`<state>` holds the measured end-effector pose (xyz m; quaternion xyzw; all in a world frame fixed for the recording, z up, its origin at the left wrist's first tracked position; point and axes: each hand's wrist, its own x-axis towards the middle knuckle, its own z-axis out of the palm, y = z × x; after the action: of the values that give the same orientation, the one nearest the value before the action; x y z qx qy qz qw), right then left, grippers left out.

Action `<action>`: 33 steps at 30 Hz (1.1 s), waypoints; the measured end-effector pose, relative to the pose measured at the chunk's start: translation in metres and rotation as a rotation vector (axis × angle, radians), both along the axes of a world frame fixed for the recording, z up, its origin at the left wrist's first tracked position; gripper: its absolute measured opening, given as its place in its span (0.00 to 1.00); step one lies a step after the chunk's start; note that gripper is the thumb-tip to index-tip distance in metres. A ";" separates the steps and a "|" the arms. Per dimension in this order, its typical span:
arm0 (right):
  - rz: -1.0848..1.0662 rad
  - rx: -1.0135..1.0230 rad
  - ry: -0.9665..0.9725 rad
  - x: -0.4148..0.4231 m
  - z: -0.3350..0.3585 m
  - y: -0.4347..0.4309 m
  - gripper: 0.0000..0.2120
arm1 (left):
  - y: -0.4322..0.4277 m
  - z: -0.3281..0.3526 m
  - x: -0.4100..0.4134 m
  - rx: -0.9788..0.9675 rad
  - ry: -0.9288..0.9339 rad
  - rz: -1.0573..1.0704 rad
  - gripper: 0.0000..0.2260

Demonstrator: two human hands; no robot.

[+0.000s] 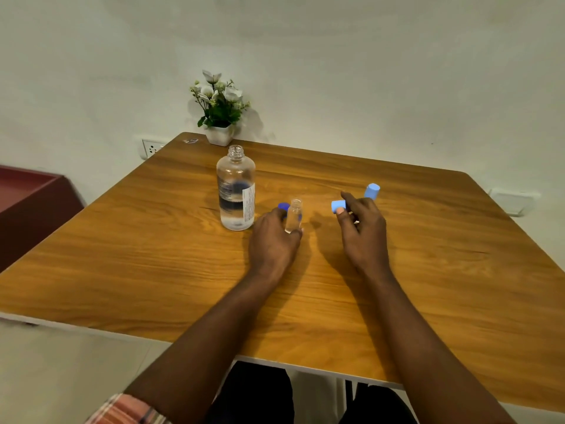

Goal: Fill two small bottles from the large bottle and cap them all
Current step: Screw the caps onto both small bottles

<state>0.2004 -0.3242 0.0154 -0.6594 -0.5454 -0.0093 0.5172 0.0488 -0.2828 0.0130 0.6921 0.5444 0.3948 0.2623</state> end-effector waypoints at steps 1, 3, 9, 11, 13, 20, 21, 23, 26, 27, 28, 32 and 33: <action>0.015 0.004 -0.003 -0.002 0.001 0.002 0.17 | -0.001 0.000 0.000 0.008 -0.009 -0.004 0.14; 0.040 0.020 0.011 -0.004 0.003 0.005 0.18 | -0.001 0.000 0.001 0.026 -0.011 -0.020 0.10; 0.075 0.157 0.124 -0.009 0.011 0.006 0.12 | -0.002 -0.001 0.001 0.096 0.006 -0.100 0.10; 0.089 0.172 0.119 -0.009 0.011 0.005 0.11 | -0.002 -0.001 0.002 0.101 0.020 -0.126 0.11; 0.101 0.176 0.123 -0.008 0.012 0.004 0.11 | -0.002 -0.002 0.003 0.098 0.028 -0.147 0.11; 0.143 0.142 0.154 -0.005 0.016 0.003 0.11 | -0.003 -0.004 0.005 0.150 0.093 -0.212 0.11; 0.145 0.137 0.165 -0.005 0.016 0.003 0.10 | -0.004 -0.004 0.005 0.165 0.107 -0.215 0.10; 0.153 0.124 0.192 -0.005 0.016 0.003 0.10 | -0.004 -0.005 0.005 0.189 0.123 -0.217 0.11; 0.166 0.094 0.214 -0.005 0.016 0.002 0.10 | -0.005 -0.006 0.006 0.202 0.145 -0.216 0.11; 0.162 0.085 0.217 -0.005 0.016 0.002 0.09 | -0.005 -0.006 0.006 0.203 0.153 -0.213 0.12; 0.154 0.078 0.229 -0.005 0.016 0.002 0.08 | -0.005 -0.006 0.006 0.203 0.159 -0.211 0.12; 0.119 0.051 0.275 -0.001 0.016 0.004 0.08 | -0.005 -0.007 0.006 0.203 0.178 -0.216 0.11; 0.111 0.048 0.272 -0.001 0.016 0.003 0.09 | -0.005 -0.007 0.006 0.203 0.182 -0.219 0.11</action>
<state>0.1995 -0.3208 0.0317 -0.6109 -0.5056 0.0957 0.6017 0.0552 -0.2876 0.0060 0.8031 0.4446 0.3525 0.1821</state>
